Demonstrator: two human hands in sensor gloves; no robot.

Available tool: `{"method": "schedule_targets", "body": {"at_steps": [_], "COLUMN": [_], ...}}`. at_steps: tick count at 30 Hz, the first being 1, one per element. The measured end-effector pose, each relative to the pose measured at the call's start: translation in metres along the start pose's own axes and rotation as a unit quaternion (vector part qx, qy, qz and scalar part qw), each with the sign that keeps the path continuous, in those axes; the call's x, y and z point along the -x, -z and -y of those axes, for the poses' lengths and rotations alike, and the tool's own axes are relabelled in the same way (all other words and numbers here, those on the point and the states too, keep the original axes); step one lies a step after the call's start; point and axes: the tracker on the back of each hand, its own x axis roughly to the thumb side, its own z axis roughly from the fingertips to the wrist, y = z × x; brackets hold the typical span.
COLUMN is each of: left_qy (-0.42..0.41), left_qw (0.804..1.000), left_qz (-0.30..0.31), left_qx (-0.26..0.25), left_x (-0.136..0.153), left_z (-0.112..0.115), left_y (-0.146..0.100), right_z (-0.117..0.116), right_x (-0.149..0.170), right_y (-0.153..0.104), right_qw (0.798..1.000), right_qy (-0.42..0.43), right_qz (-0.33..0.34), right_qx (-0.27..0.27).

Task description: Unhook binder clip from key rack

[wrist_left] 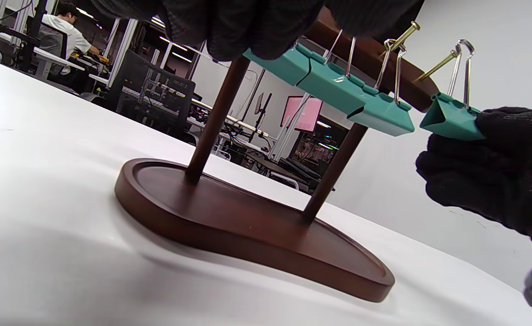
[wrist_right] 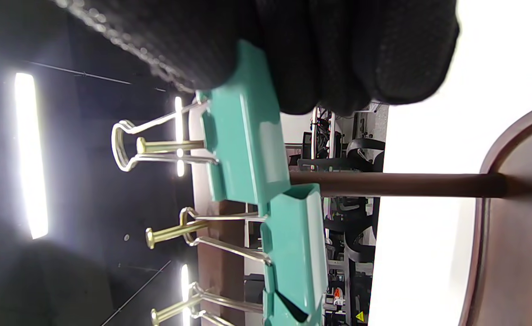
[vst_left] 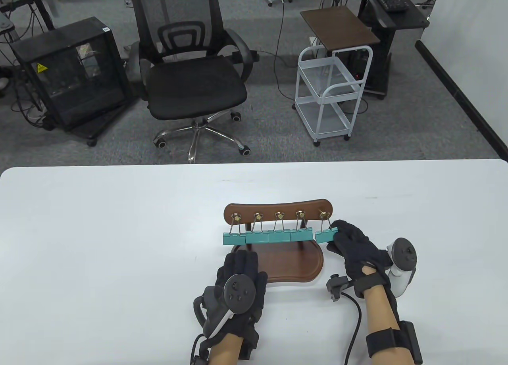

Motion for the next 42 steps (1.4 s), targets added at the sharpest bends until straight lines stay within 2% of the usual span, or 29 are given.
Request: {"method": "schedule_targets", "body": {"at_steps": [7,19,27,35,42], "left_qy": [-0.005,-0.010,-0.011,-0.009,-0.009], "left_qw": [1.000,1.000,1.000,1.000,1.000], "left_qz": [0.000,0.005,0.006,0.006,0.008], "left_qx": [-0.001,-0.003,-0.004,-0.005,-0.004], "left_x": [0.000,-0.001,-0.002,-0.002,-0.002], "left_z": [0.000,-0.001,-0.001,-0.001,-0.001], "left_y": [0.000,0.000,-0.001,-0.001,-0.002], "right_z": [0.010,0.033,0.038,0.033,0.032], "right_x": [-0.004,-0.020,-0.013,-0.016,-0.020], "right_y": [-0.006,-0.033,-0.043,-0.045,-0.047], "right_qw": [0.999,0.999,0.998,0.987,0.947], "right_qy": [0.008,-0.014,-0.032,-0.152,-0.309], "right_qz": [-0.001,0.007,-0.002,-0.020,-0.053], "right_qx": [-0.032,-0.043,-0.047,-0.052,-0.064]}}
